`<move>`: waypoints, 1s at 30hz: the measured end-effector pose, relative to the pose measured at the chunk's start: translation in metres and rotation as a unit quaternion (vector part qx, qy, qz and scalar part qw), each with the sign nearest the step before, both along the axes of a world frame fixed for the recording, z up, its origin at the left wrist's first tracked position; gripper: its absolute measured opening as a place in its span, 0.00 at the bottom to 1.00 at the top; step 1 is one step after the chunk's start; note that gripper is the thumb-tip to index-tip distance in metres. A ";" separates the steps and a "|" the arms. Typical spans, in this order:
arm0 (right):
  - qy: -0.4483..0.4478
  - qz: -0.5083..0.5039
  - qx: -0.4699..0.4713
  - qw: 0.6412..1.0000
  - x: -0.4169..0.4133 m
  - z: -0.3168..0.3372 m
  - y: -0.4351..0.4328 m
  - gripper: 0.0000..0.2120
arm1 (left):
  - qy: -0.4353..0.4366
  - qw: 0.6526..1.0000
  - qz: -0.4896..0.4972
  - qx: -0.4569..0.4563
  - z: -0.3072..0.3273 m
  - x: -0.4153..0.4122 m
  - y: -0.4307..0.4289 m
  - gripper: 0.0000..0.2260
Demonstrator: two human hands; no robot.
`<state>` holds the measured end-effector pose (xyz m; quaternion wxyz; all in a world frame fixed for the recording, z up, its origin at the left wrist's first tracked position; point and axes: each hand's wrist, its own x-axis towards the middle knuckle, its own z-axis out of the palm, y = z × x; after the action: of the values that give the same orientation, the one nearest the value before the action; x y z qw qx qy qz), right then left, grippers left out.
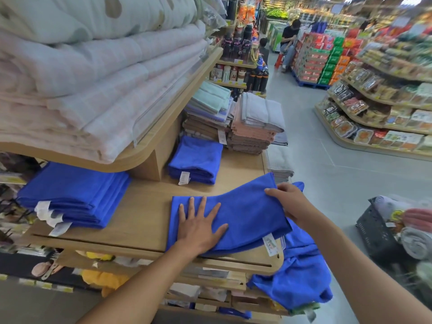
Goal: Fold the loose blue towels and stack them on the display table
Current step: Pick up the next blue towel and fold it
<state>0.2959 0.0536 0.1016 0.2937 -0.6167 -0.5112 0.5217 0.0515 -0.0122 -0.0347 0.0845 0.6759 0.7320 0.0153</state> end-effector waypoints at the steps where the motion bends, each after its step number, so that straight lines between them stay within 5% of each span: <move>1: -0.001 -0.001 0.016 1.000 0.003 0.008 0.000 0.12 | -0.003 1.000 -0.011 -0.002 0.000 0.011 0.003 0.38; 8: -0.054 0.027 0.067 0.996 -0.009 0.030 0.000 0.09 | -0.040 0.997 -0.071 -0.001 0.011 0.047 0.009 0.34; 16: -0.066 0.092 0.045 0.993 -0.065 0.017 0.004 0.10 | -0.102 0.985 0.006 0.135 0.020 -0.052 -0.017 0.21; 26: -0.232 0.252 0.082 0.936 -0.166 -0.042 -0.005 0.11 | -0.029 0.993 0.040 0.111 -0.001 -0.091 -0.043 0.22; 30: -0.191 0.253 0.026 0.948 -0.170 -0.064 -0.007 0.07 | -0.042 0.992 0.032 0.118 -0.003 -0.096 -0.045 0.23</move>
<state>0.1259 0.0470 0.0373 0.0649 -0.5475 -0.7103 0.4376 -0.0444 -0.0569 -0.0378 0.0340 0.6560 0.7422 0.1329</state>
